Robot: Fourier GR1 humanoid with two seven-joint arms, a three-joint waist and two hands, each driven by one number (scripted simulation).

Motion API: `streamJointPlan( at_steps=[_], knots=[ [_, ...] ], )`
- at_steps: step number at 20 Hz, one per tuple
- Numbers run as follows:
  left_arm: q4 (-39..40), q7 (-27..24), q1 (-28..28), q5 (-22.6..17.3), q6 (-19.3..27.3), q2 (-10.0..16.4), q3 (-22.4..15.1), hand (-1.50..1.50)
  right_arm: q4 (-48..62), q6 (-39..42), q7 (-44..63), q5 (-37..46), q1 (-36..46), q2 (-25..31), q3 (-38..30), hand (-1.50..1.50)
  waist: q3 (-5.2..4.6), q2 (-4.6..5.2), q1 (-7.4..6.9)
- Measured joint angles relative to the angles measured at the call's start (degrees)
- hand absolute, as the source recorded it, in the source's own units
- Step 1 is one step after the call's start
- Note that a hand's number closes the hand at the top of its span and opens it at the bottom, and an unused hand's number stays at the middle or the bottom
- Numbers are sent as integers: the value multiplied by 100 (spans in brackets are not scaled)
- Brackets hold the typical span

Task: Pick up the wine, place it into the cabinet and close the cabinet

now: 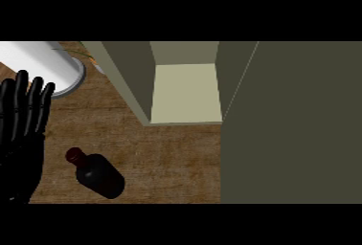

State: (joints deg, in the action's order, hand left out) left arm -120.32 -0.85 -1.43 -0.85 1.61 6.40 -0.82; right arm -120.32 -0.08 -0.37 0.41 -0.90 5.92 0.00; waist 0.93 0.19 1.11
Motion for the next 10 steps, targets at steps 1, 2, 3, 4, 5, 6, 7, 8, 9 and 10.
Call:
streamJointPlan(
  at_steps=[1,2,3,4,5,6,7,8,9,10],
  knots=[
    [80,44,-101,-34,-50,23,1,-150,-64,-6,10,18,-66,-25,28,-150,-19,-4,-15],
    [7,190,-149,-106,-134,62,-45,-150,-91,-31,53,32,-37,-38,27,-150,-36,-9,-35],
    [1,263,-168,-224,-256,106,-73,-150,-199,-22,63,36,-125,-41,44,-150,-49,-13,-43],
    [-43,357,-153,-441,-443,207,-38,-150,-253,11,0,11,-261,-44,37,-150,-59,-18,-49],
    [-66,397,-85,-677,-667,322,5,-150,-318,29,-45,9,-395,-53,47,-150,-67,-23,-56],
    [-96,541,-105,-911,-842,415,10,-150,-421,25,-46,41,-489,-73,94,-150,-72,-26,-54],
    [-30,711,-16,-1139,-953,378,-114,-150,-434,126,47,-105,-533,-107,223,-150,-77,-24,-59],
    [23,922,27,-1380,-1034,379,-163,-150,-483,216,148,-262,-588,-138,336,-150,-80,-24,-56],
    [3,1130,83,-1622,-1105,390,-199,-150,-590,276,300,-365,-645,-157,461,-150,-84,-30,-64],
    [-43,1335,130,-1854,-1162,414,-214,-150,-709,327,451,-464,-714,-158,548,-150,-87,-35,-70]
  ],
)
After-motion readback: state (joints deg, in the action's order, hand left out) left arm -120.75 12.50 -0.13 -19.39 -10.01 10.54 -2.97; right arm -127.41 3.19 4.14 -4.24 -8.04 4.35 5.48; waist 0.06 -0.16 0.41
